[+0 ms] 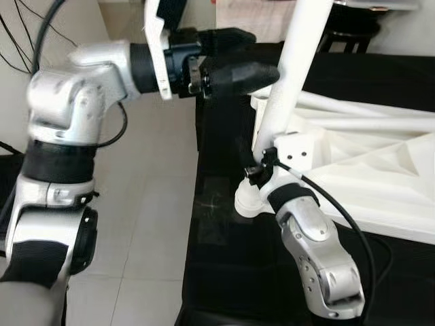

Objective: Building children table

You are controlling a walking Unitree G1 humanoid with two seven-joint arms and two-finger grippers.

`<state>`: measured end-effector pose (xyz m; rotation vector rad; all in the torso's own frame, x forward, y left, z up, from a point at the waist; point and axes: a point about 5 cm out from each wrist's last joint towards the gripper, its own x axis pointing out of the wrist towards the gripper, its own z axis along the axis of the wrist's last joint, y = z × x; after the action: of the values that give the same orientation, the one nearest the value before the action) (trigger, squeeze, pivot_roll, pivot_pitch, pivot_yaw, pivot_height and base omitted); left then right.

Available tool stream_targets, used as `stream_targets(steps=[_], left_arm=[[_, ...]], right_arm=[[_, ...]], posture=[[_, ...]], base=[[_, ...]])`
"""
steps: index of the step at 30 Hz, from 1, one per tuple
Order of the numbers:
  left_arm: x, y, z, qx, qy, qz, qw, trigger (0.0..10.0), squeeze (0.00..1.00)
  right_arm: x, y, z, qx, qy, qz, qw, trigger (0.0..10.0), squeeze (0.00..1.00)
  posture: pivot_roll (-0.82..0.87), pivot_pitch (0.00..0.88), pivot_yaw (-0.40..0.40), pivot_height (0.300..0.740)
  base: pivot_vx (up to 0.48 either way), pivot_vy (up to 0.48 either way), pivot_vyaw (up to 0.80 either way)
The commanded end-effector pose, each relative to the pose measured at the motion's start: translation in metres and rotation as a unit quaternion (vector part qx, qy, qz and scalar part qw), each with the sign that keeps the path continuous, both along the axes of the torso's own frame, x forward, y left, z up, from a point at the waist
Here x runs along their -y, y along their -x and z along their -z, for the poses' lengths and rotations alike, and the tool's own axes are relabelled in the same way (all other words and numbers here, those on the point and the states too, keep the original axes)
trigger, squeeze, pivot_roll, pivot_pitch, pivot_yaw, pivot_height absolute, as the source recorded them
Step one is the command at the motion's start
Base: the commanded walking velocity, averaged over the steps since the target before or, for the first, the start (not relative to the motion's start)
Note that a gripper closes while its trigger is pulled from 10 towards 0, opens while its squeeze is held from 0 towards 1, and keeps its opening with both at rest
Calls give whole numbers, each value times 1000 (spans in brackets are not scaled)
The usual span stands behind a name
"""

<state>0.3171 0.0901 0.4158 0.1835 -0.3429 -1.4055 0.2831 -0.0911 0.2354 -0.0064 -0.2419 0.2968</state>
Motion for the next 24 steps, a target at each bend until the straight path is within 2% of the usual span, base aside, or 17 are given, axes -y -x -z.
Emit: stream_targets(steps=[1,3,5,8,12,15,17,22,24], left_arm=[[8,-1,1,6,-12,15,1000,10000,0],[17,-8,1,3,-20,25,999,10000,0],[31,-13,0,-4,-30,59,998,10000,0],[47,-9,-2,-8,-50,119,992,10000,0],[58,-2,-1,-5,-83,182,980,10000,0],[60,-1,-1,-2,-95,199,975,10000,0],[60,2,2,4,-116,221,968,10000,0],[63,0,2,22,-127,219,967,10000,0],[69,-8,1,43,-114,171,978,10000,0]], right_arm=[[-8,-2,28,-74,-2,-16,997,10000,0],[-9,-1,27,-73,-4,-18,997,10000,0],[-11,0,26,-72,-5,-20,997,10000,0],[-12,1,25,-71,-7,-21,997,10000,0],[-12,0,24,-70,-7,-22,997,10000,0],[-12,0,24,-70,-7,-22,997,10000,0],[-13,0,24,-70,-7,-23,997,10000,0],[-15,0,23,-70,-9,-24,997,10000,0],[-16,0,23,-70,-10,-26,997,10000,0]], posture=[[52,206,16,740],[49,209,20,740],[45,212,21,740],[41,214,23,740],[37,216,25,740],[37,216,25,740],[36,215,27,740],[37,215,26,740],[37,214,23,740]], base=[[0,0,0],[0,0,0],[0,0,0],[0,0,0],[0,0,0],[0,0,0],[0,0,0],[0,0,0],[0,0,0]])
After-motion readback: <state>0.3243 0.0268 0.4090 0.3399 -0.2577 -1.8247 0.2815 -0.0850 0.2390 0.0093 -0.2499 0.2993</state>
